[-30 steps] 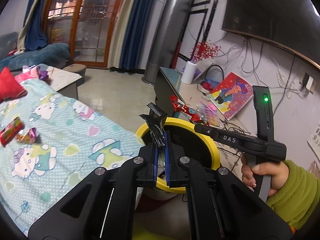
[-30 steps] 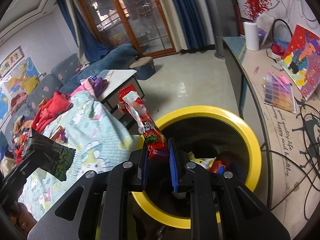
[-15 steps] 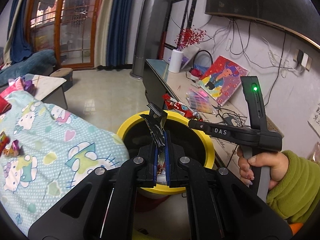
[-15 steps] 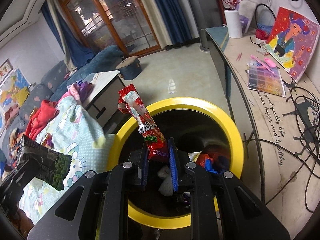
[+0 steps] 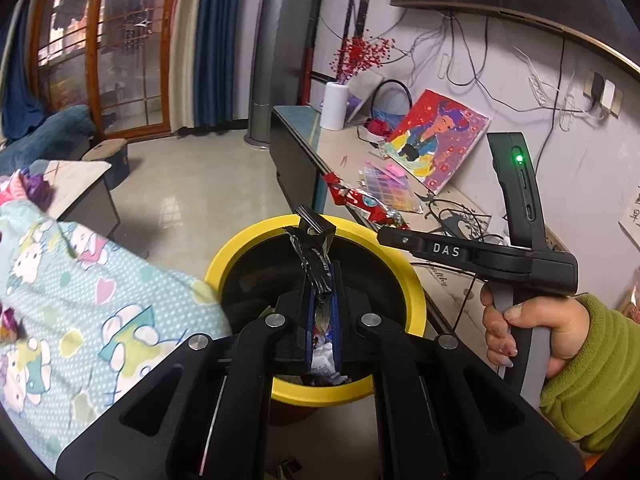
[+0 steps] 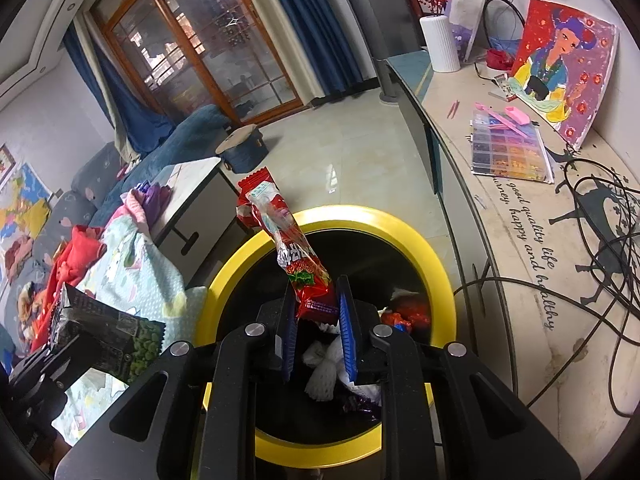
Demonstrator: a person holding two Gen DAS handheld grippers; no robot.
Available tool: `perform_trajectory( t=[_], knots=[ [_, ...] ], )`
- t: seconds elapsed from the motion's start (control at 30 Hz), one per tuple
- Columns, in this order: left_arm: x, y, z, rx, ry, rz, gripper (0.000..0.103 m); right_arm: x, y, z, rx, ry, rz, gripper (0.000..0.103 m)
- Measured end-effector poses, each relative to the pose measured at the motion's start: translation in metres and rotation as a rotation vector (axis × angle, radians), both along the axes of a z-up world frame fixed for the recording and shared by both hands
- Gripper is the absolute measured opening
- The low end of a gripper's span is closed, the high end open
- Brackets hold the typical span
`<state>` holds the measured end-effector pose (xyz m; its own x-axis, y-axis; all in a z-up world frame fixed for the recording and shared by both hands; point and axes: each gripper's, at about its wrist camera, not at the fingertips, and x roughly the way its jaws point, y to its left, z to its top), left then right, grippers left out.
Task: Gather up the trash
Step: 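Carry the candy stick and black-green wrapper over the yellow bin and open both tools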
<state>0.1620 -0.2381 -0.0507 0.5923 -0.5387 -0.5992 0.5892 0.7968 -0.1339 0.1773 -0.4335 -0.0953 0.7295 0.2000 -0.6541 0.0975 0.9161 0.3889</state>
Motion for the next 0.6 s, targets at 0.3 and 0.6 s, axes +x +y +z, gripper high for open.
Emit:
perform_trajectory(
  t=[0.3, 0.6],
  knots=[
    [0.01, -0.016, -0.015, 0.039, 0.03, -0.035, 0.003, 0.004, -0.004, -0.011, 0.026, 0.028, 0.004, 0.021],
    [0.026, -0.016, -0.025, 0.046, 0.071, -0.014, 0.003, 0.007, -0.001, -0.021, 0.042, 0.054, 0.017, 0.023]
  ],
)
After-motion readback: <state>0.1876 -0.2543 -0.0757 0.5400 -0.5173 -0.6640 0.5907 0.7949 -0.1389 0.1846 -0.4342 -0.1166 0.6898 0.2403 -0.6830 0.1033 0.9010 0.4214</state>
